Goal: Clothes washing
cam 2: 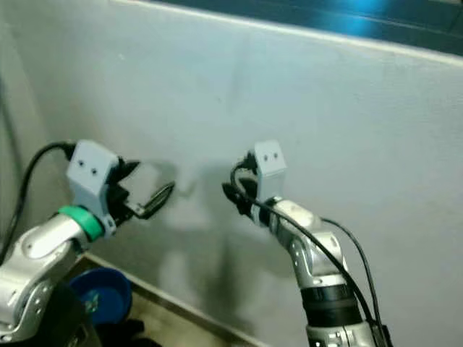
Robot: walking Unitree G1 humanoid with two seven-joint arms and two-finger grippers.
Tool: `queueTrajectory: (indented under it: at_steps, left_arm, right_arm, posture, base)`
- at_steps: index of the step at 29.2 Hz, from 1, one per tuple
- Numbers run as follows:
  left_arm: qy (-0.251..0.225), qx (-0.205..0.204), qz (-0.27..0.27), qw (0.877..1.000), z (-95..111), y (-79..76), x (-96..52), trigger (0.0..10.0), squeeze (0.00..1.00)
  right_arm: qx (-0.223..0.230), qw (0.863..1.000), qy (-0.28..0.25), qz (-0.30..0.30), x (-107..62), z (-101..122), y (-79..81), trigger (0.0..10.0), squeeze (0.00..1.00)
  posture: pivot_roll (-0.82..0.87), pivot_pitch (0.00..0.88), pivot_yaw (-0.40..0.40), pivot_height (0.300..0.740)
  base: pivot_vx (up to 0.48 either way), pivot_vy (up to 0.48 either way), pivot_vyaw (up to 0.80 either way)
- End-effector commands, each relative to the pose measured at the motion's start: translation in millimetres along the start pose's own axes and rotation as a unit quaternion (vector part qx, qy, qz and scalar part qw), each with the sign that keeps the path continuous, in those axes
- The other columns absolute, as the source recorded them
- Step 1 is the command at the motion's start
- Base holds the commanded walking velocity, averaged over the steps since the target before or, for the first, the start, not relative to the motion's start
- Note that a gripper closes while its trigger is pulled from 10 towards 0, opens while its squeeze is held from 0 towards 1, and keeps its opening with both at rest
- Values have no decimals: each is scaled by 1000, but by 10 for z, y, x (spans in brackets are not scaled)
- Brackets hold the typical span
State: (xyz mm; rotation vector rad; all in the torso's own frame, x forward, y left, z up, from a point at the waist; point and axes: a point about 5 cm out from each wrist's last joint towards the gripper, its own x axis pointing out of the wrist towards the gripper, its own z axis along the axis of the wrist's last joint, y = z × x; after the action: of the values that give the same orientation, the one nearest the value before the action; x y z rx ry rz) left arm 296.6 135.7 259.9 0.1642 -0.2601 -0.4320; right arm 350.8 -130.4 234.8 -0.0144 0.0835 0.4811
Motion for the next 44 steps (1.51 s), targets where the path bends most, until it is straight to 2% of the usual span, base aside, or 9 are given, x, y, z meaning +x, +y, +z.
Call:
queueTrajectory:
  at_steps: [1,27,34,38,42,44]
  left_arm:
    - [-3,-13,1,1000,-11,-18,13,10000,0]
    - [-7,-10,-17,1000,1,-61,40,10000,0]
    - [-12,-13,-22,1000,13,-72,42,10000,0]
    - [-19,-21,-34,999,35,-109,52,10000,0]
    - [-21,-22,-42,999,38,-127,50,10000,0]
    - [-24,-26,-60,998,40,-167,32,10000,0]
  right_arm:
    - [8,1000,3,-9,-40,0,-57,10000,0]
    - [27,1000,3,-5,-53,-16,-2,10000,0]
    - [36,999,-18,-1,-58,44,22,10000,0]
    - [62,997,-42,17,-61,116,98,10000,0]
    - [67,997,-42,27,-59,114,146,10000,0]
    - [70,996,-38,44,-56,96,224,10000,0]
  posture:
    - [104,2,3,740]
    - [104,0,21,740]
    - [103,0,25,740]
    - [102,0,26,740]
    - [102,0,27,740]
    - [102,0,26,740]
  base:
    - [0,0,-800]
    - [0,0,-800]
    - [0,0,-800]
    - [0,0,-800]
    - [0,0,-800]
    - [0,0,-800]
